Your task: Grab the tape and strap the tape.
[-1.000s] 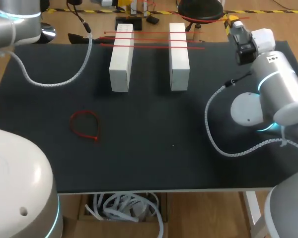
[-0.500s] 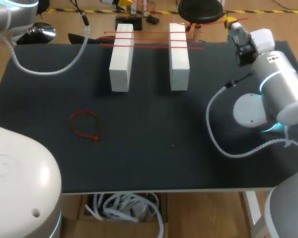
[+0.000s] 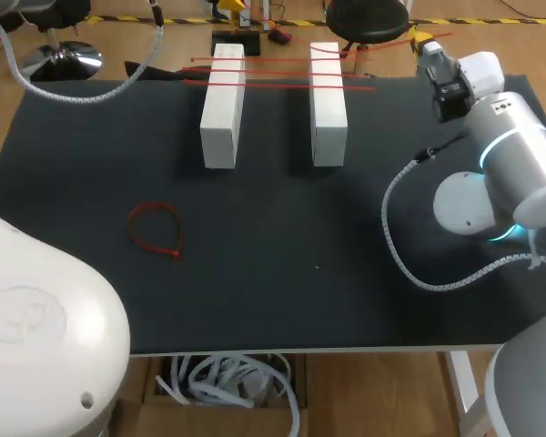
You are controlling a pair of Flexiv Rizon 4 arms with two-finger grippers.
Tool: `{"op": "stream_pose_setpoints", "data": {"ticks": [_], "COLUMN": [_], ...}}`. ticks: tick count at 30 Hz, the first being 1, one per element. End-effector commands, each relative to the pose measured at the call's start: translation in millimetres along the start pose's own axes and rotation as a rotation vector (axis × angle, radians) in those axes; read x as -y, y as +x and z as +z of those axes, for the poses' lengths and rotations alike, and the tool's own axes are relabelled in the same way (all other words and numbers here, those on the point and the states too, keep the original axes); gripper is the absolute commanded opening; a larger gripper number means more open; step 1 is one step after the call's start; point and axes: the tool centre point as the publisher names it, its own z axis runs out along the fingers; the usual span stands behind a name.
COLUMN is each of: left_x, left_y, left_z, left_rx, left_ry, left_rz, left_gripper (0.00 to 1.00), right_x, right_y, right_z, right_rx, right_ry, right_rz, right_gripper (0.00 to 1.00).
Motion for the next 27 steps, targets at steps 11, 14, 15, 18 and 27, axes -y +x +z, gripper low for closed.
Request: {"op": "stream_pose_setpoints", "data": {"ticks": [11,14,15,18,27], "left_x": [3.6,3.6,3.6,0.3,-7.4], "left_y": [-3.8,-3.8,-3.8,-1.7,2.7], "left_z": [2,2,2,3,14], "left_rx": [-0.008,-0.008,-0.008,0.029,0.066], "left_ry": [-0.046,-0.046,-0.046,-0.182,-0.377], "left_rz": [-0.017,-0.017,-0.017,-0.021,-0.092], "left_gripper": [0.00,0.00,0.00,0.00,0.00], "right_x": [4,5,5,7,6], "right_y": [-1,-2,-2,-2,1], "right_z": [-3,-3,-3,-4,-1], "right_rx": [0.001,0.003,0.004,0.004,-0.001], "right_ry": [0.032,0.034,0.035,0.042,0.052], "right_rz": [-0.001,0.001,0.001,-0.001,-0.013], "right_gripper": [0.00,0.00,0.00,0.00,0.00]}}
